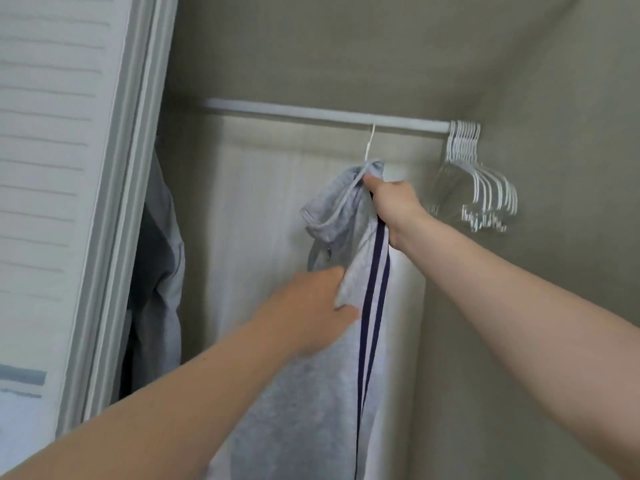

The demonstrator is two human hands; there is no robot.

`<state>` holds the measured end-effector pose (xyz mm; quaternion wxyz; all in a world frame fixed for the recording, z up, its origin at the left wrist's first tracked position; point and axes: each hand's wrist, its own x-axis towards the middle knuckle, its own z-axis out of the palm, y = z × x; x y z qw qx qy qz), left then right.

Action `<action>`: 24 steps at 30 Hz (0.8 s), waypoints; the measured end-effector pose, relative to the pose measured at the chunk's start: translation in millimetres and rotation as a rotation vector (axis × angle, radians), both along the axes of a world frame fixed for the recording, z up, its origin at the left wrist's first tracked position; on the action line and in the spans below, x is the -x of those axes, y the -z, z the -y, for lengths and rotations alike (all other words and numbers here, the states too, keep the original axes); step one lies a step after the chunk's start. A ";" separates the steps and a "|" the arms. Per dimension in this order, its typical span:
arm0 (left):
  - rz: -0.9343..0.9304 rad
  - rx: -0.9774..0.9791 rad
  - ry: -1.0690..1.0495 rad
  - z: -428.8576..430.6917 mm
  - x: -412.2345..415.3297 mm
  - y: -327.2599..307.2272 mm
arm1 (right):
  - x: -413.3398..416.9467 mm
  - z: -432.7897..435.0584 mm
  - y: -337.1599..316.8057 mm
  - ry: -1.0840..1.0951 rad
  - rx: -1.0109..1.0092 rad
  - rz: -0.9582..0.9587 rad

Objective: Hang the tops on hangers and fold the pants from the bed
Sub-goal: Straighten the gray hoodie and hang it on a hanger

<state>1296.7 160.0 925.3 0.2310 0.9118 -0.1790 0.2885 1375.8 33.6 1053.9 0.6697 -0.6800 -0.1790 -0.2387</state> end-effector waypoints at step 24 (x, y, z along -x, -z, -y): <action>0.269 -0.343 -0.326 2.8 -106.7 -94.2 | -128.0 6.3 -103.6 0.017 0.089 0.137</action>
